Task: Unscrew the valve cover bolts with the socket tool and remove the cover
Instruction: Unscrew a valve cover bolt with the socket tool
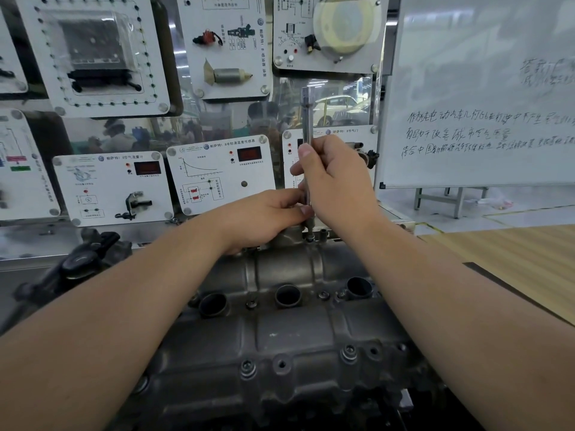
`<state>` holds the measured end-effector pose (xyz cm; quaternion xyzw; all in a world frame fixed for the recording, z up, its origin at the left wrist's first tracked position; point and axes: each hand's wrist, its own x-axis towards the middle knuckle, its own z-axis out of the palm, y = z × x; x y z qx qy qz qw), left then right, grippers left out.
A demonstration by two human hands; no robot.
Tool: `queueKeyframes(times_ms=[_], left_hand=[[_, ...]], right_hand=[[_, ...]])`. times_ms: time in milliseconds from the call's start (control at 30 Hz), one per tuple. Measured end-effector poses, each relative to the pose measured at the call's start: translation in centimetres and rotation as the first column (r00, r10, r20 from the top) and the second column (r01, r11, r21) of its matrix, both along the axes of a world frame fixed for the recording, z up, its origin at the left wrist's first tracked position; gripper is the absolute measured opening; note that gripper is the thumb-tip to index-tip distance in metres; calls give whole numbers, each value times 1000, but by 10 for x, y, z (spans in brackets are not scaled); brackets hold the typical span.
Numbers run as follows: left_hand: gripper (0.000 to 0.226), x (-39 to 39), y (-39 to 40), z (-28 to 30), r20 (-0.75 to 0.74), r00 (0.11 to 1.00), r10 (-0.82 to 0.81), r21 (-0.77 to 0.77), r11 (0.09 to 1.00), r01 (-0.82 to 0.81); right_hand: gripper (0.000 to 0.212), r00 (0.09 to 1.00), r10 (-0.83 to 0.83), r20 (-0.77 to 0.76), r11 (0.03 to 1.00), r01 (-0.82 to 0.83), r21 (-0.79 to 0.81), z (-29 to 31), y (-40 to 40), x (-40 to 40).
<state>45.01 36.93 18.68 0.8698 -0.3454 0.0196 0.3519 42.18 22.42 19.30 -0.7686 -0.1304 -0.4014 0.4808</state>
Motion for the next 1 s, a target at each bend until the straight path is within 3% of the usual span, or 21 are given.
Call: queueKeyframes(times_ms=[300,700,867,1000], left_hand=[[25,-2,-1,1,-8,1000,-4,8,1000,4],[27,-2,0,1,11,1000,9,44,999,-10],[27,-3,-1,2,22,1000,11,46,999,-12],[26,-3,-1,1,14,1000,15,35,999,-16]], right_hand=[[17,1000,13,6,1000,-13,3,0,0,0],[27,1000,19,-7,1000,-19,-7,1,1,-2],[13,999,31,-9,999,-31,-17,1,-1,-1],[24,1000,9,-2,1000,-9,-13,1,0,0]])
